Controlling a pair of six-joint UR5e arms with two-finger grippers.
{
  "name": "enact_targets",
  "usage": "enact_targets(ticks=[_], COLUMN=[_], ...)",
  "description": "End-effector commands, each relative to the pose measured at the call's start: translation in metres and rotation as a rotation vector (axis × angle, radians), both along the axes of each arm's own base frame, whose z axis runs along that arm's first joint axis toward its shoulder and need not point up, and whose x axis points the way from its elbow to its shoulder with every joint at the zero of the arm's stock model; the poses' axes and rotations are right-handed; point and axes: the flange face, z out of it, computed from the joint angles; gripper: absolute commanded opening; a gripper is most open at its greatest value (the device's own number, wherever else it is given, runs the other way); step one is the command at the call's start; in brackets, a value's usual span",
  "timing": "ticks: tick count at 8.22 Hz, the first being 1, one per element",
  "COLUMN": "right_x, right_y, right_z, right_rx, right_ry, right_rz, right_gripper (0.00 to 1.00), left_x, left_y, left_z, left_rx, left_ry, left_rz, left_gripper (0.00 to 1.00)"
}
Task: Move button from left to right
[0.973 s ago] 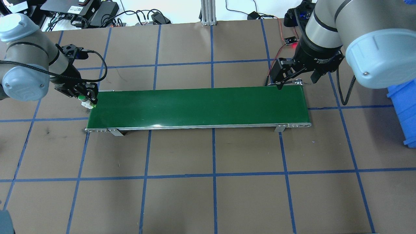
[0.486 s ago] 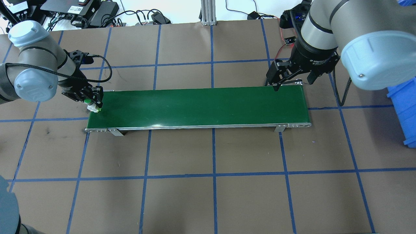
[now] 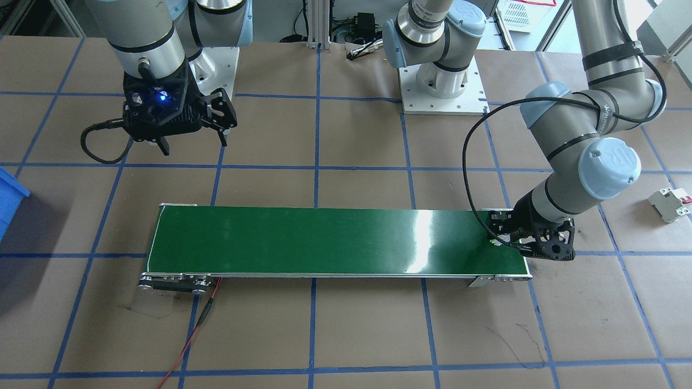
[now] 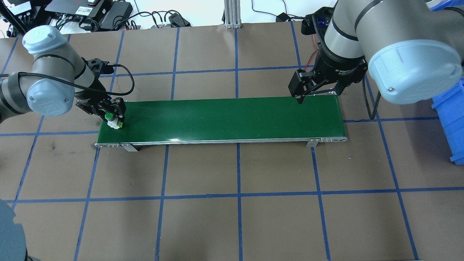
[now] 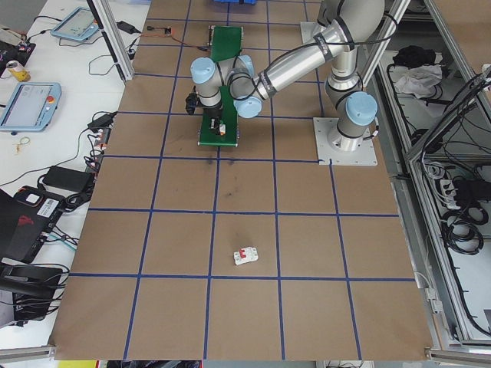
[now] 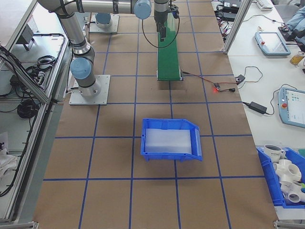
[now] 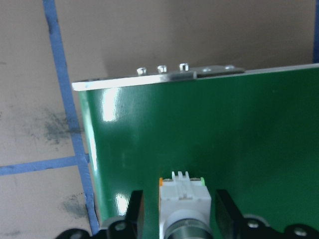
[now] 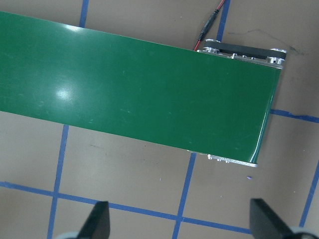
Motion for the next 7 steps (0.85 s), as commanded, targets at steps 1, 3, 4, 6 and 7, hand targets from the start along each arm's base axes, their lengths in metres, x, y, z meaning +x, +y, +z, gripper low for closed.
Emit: enact_targets(ticks=[1, 3, 4, 6, 7], right_x=[0.001, 0.001, 0.001, 0.001, 0.001], right_y=[0.000, -0.002, -0.002, -0.003, -0.003], right_z=[0.004, 0.006, 0.006, 0.005, 0.002], right_rx=[-0.023, -0.038, -0.038, -0.037, -0.032], right_ry=[-0.001, 0.001, -0.001, -0.001, 0.001], right_rz=[-0.004, -0.017, -0.015, -0.012, -0.012], right_gripper=[0.99, 0.99, 0.98, 0.96, 0.97], left_x=[-0.053, -0.078, -0.080, -0.082, -0.077], left_y=[0.005, 0.034, 0.049, 0.060, 0.056], left_z=[0.025, 0.076, 0.100, 0.110, 0.107], left_rx=[-0.038, -0.039, -0.052, -0.046, -0.034], left_ry=[-0.019, -0.024, -0.031, -0.036, -0.074], left_rz=[-0.078, -0.048, -0.051, -0.059, -0.058], left_gripper=[1.00, 1.00, 1.00, 1.00, 1.00])
